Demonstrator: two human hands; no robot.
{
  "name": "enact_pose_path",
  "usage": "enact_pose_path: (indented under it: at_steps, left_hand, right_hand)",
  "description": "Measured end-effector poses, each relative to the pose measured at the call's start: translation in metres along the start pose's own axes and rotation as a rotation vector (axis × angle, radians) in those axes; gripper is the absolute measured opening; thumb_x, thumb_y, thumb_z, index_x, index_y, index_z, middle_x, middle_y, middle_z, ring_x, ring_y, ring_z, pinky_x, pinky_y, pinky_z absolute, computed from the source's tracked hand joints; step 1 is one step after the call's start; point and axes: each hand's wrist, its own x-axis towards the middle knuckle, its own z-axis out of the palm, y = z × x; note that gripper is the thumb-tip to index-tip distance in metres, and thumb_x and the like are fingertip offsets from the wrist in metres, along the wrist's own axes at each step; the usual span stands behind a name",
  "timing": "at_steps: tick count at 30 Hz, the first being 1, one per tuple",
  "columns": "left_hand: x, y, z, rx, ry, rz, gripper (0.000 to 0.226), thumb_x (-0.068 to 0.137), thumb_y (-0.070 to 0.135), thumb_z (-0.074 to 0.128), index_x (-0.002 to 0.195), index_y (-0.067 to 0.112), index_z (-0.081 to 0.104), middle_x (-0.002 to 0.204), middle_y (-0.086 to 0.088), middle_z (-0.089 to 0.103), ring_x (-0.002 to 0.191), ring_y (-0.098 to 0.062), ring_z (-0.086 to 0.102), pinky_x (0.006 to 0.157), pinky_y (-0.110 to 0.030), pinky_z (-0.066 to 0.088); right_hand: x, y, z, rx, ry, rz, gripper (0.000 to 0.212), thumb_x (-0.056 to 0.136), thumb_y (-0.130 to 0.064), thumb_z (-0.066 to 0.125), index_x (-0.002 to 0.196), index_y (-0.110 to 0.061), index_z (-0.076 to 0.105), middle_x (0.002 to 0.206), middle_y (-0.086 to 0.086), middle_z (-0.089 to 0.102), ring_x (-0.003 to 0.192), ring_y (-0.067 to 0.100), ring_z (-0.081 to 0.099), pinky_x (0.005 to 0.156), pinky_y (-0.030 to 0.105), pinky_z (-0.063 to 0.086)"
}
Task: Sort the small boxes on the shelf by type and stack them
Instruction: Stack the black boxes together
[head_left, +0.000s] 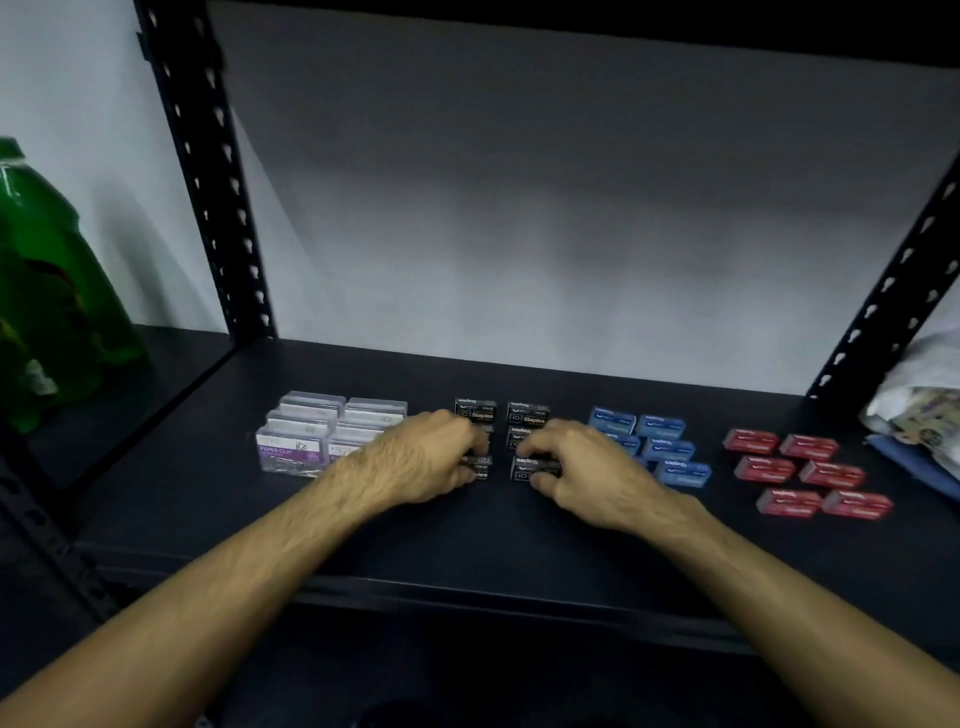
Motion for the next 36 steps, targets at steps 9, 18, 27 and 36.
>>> enact_pose_path:
  at_steps: [9, 18, 27, 36]
  left_hand:
    - [0.002, -0.003, 0.004, -0.044, -0.027, 0.0, 0.02, 0.089, 0.031, 0.065, 0.11, 0.03, 0.065, 0.108, 0.003, 0.069, 0.101, -0.021, 0.064, 0.086, -0.034, 0.052]
    - [-0.001, 0.004, 0.002, -0.101, -0.042, 0.024, 0.025, 0.09, 0.033, 0.065, 0.115, 0.032, 0.066, 0.112, 0.007, 0.069, 0.106, -0.015, 0.063, 0.087, -0.027, 0.048]
    - [-0.001, 0.009, -0.001, -0.13, -0.041, 0.04, 0.019, 0.09, 0.028, 0.066, 0.108, 0.029, 0.068, 0.102, 0.009, 0.07, 0.096, -0.013, 0.063, 0.082, -0.026, 0.048]
    - [0.001, 0.006, -0.001, -0.118, -0.049, 0.04, 0.023, 0.088, 0.035, 0.066, 0.11, 0.031, 0.067, 0.102, 0.011, 0.068, 0.095, -0.012, 0.063, 0.081, -0.025, 0.048]
  right_hand:
    - [0.003, 0.004, 0.007, 0.103, 0.027, -0.008, 0.028, 0.092, -0.018, 0.063, 0.119, -0.024, 0.066, 0.116, -0.005, 0.069, 0.104, 0.011, 0.063, 0.087, 0.022, 0.047]
    - [-0.005, -0.001, 0.011, 0.145, 0.045, -0.042, 0.029, 0.092, -0.019, 0.064, 0.12, -0.025, 0.067, 0.115, -0.006, 0.069, 0.102, 0.008, 0.062, 0.082, 0.017, 0.042]
    - [-0.005, -0.003, 0.012, 0.148, 0.046, -0.044, 0.028, 0.091, -0.019, 0.063, 0.119, -0.026, 0.067, 0.112, -0.007, 0.068, 0.099, 0.01, 0.062, 0.081, 0.018, 0.041]
    - [-0.005, -0.003, 0.012, 0.149, 0.058, -0.035, 0.029, 0.09, -0.023, 0.065, 0.119, -0.023, 0.068, 0.11, -0.006, 0.067, 0.096, 0.009, 0.062, 0.083, 0.021, 0.048]
